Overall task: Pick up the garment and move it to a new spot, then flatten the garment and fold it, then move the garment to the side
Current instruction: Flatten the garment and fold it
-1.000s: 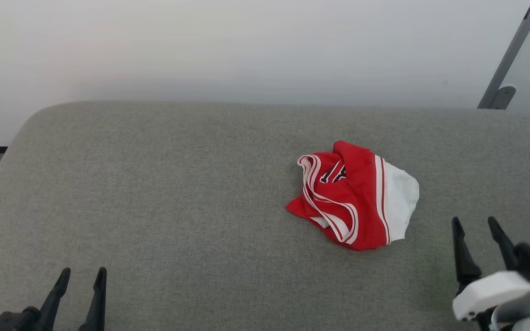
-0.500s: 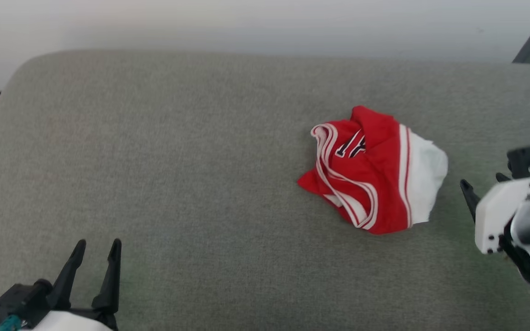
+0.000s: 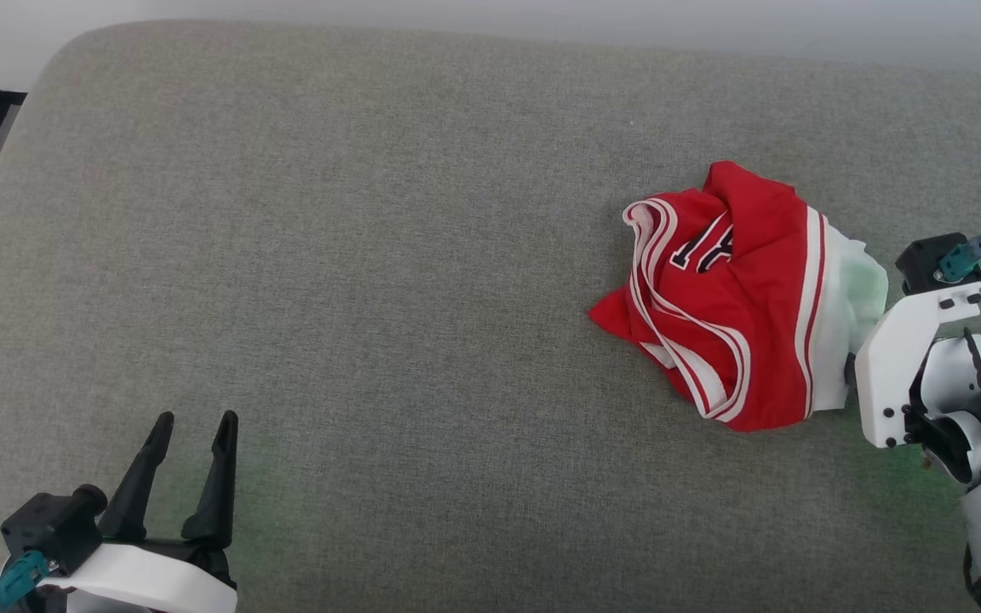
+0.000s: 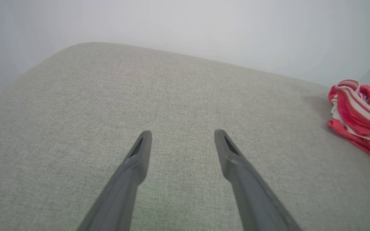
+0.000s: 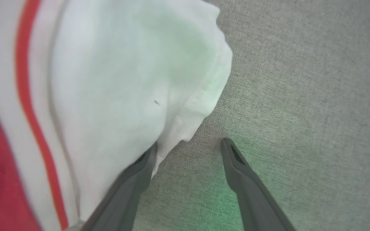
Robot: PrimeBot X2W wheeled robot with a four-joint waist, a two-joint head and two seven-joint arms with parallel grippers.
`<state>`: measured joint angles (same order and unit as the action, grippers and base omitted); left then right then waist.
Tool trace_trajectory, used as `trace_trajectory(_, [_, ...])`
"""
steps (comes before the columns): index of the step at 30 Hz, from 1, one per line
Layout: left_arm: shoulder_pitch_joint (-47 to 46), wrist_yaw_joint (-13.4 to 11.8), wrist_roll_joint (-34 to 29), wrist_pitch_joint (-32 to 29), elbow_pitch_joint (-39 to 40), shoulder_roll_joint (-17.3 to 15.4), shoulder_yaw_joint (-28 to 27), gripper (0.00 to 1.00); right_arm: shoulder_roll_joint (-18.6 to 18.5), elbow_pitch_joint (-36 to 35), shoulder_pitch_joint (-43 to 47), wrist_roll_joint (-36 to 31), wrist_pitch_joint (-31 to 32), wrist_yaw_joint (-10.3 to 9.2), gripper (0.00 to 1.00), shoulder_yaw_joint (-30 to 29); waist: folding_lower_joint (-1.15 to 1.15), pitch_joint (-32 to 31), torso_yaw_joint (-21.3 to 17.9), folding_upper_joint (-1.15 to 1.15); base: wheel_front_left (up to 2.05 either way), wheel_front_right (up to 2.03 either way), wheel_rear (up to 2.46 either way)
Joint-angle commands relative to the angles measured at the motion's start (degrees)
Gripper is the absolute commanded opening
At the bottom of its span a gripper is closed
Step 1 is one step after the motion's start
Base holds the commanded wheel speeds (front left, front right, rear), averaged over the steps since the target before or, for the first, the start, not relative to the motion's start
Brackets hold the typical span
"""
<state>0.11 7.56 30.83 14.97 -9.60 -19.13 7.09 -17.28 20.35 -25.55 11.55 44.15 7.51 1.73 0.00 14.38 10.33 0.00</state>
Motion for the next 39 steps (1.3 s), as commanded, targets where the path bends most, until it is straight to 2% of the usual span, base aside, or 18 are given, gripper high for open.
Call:
trace_trajectory(1, [-1.0,-0.1,0.3,0.3,-0.1,-0.2,-0.1,1.00,0.3,0.3,0.1,-0.5,0.8,-0.04,0.99,0.0,0.00,0.2,0.0,0.00,0.00,0.00,0.00])
trace_trajectory(2, [-1.0,-0.1,0.3,0.3,-0.1,-0.2,-0.1,1.00,0.4,0.2,0.2,-0.5,1.0,-0.04,0.67,0.0,0.00,0.3,0.0,0.00,0.00,0.00,0.00])
trace_trajectory(3, [-1.1,-0.1,0.4,0.3,-0.2,-0.2,-0.2,1.00,0.4,0.2,0.3,-0.4,1.2,-0.04,0.46,-0.1,0.00,0.4,-0.1,0.00,0.00,0.00,0.00])
trace_trajectory(5, [-1.4,-0.1,0.6,0.3,-0.3,-0.2,-0.1,1.00,0.2,0.3,0.4,-0.6,1.7,-0.05,0.10,-0.1,0.00,0.5,-0.2,0.00,0.00,0.00,0.00])
trace_trajectory(6, [-1.6,-0.1,0.8,0.3,-0.3,-0.2,0.0,1.00,0.3,0.3,0.3,-0.6,1.8,-0.05,0.00,-0.1,0.00,0.5,-0.4,0.00,0.00,0.00,0.00])
trace_trajectory(12, [-2.2,-0.1,1.3,0.3,-0.3,-0.5,0.5,1.00,1.0,-0.2,-0.3,-1.0,0.1,-0.05,0.00,-1.4,0.00,0.3,-1.4,0.00,0.00,0.00,0.00])
trace_trajectory(18, [-1.3,-0.1,1.4,0.3,0.1,-1.1,-0.1,1.00,0.2,-3.6,1.6,-1.3,-3.0,-0.05,0.00,-8.9,0.00,-0.5,-3.2,0.00,0.00,0.00,0.00])
trace_trajectory(26, [-1.0,-0.1,1.5,0.3,0.7,-1.9,0.1,1.00,-1.7,-8.9,5.8,-1.1,-5.0,-0.04,0.00,-22.8,0.00,-0.3,-4.5,0.00,0.00,0.00,0.00])
trace_trajectory(32, [-1.6,-0.1,2.1,0.3,0.9,-2.7,0.8,1.00,0.4,-9.9,7.5,-3.8,-8.2,-0.04,0.00,-35.7,0.00,0.4,-4.9,0.00,0.00,0.00,0.00])
trace_trajectory(36, [-1.9,-0.1,2.5,0.3,0.8,-3.4,1.1,1.00,2.4,-9.7,7.5,-7.4,-10.2,-0.04,0.00,-39.2,0.00,0.7,-5.2,0.00,0.00,0.00,0.00])
trace_trajectory(39, [-2.2,-0.1,2.7,0.3,0.7,-4.2,1.8,1.00,4.3,-8.6,6.8,-8.2,-11.4,-0.04,0.00,-39.0,0.00,0.8,-5.5,0.00,0.00,0.00,0.00])
